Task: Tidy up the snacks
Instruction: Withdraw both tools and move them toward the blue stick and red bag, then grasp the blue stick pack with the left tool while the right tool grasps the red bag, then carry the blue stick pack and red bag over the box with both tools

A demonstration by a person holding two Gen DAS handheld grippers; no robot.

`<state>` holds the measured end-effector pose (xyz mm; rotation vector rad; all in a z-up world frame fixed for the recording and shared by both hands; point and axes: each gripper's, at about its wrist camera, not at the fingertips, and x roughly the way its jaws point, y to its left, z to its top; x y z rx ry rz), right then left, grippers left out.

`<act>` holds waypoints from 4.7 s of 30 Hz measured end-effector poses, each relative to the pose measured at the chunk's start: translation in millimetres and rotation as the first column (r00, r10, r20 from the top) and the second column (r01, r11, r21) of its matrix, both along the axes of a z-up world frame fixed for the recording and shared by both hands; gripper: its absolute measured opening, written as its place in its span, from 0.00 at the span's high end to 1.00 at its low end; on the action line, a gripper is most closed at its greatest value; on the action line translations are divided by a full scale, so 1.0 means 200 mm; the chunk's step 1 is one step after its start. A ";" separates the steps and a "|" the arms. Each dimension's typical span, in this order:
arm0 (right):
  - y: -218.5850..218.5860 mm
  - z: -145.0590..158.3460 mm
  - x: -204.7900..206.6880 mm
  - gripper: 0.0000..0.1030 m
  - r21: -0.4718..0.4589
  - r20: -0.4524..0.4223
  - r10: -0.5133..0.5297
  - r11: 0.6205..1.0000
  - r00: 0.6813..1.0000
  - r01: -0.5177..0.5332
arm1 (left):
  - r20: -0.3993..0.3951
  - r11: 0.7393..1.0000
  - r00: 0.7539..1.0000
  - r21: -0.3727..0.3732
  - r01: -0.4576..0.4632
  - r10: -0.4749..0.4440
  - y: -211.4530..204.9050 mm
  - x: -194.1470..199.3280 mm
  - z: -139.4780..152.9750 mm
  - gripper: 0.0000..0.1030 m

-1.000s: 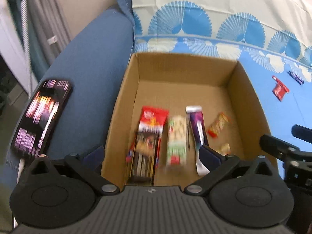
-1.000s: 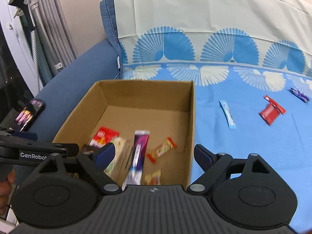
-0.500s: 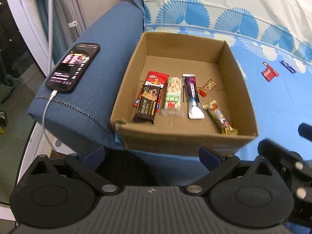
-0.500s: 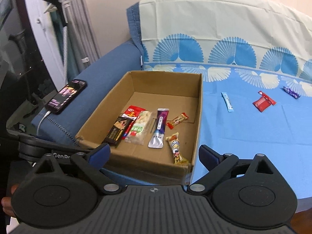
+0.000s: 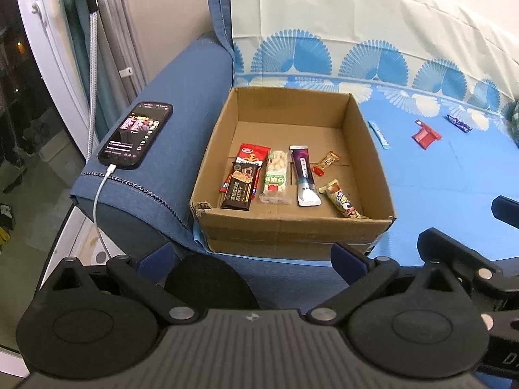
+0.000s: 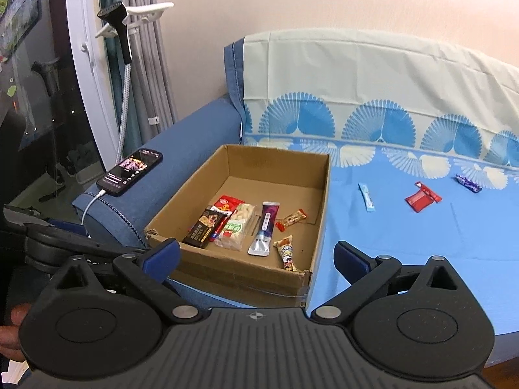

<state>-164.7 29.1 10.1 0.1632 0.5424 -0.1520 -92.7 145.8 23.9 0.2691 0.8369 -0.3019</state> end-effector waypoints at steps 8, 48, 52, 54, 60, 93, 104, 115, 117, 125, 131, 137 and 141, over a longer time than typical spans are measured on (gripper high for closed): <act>0.02 0.03 -0.06 0.02 -0.014 0.031 -0.003 1.000 1.000 0.003 | 0.021 1.000 1.000 -0.009 0.002 -0.002 0.02 -0.04 0.03 0.00; -0.85 -0.20 -0.04 0.02 0.134 0.000 -0.365 0.922 0.931 0.362 | -0.061 0.981 0.982 0.061 0.182 -0.178 -0.99 0.42 -0.03 0.00; -1.09 -0.27 0.01 0.02 0.123 -0.020 -0.441 0.889 0.897 0.440 | -0.070 0.974 0.975 0.067 0.217 -0.212 -1.33 0.57 -0.09 0.00; -1.23 -0.31 0.06 0.02 0.131 -0.030 -0.469 0.873 0.883 0.469 | -0.076 0.970 0.971 0.067 0.232 -0.227 -1.50 0.66 -0.15 0.00; -1.61 -0.50 0.31 0.02 0.158 -0.038 -0.550 0.821 0.835 0.548 | -0.088 0.969 0.972 0.102 0.225 -0.216 -1.96 0.98 -0.45 0.00; -2.16 -1.26 1.38 0.92 -0.039 -0.117 -0.512 0.858 0.851 0.511 | -0.323 0.991 0.937 -0.011 0.134 -0.130 -2.21 1.62 -1.17 0.86; -1.88 -0.94 0.85 0.93 0.030 -0.084 -0.538 0.840 0.839 0.542 | -0.312 0.957 0.915 -0.212 0.196 -0.256 -1.86 1.17 -0.70 0.87; -1.28 -0.44 0.35 0.93 0.070 0.017 -0.424 0.904 0.906 0.422 | -0.187 0.959 0.950 -0.185 0.215 -0.249 -1.22 0.61 -0.14 0.87; -1.15 -0.37 0.26 0.93 0.079 0.028 -0.382 0.922 0.924 0.379 | -0.175 0.969 0.960 -0.154 0.194 -0.220 -1.08 0.53 -0.09 0.87; -0.61 -0.24 0.02 0.92 0.104 0.027 -0.177 0.979 0.984 0.174 | -0.134 0.992 0.984 -0.061 0.108 -0.115 -0.53 0.27 0.01 0.86; -0.33 -0.19 -0.07 0.92 0.053 0.035 -0.060 0.997 0.998 0.058 | -0.107 0.995 0.991 -0.068 0.075 -0.082 -0.27 0.10 0.02 0.86; -0.21 -0.13 -0.15 0.92 -0.008 0.057 -0.024 1.000 0.998 0.025 | -0.082 0.994 0.994 -0.088 0.071 -0.078 -0.17 -0.02 0.02 0.86; -0.17 -0.10 -0.18 0.92 -0.032 0.063 -0.015 0.999 0.998 0.017 | -0.065 0.992 0.994 -0.092 0.086 -0.093 -0.15 -0.08 0.02 0.86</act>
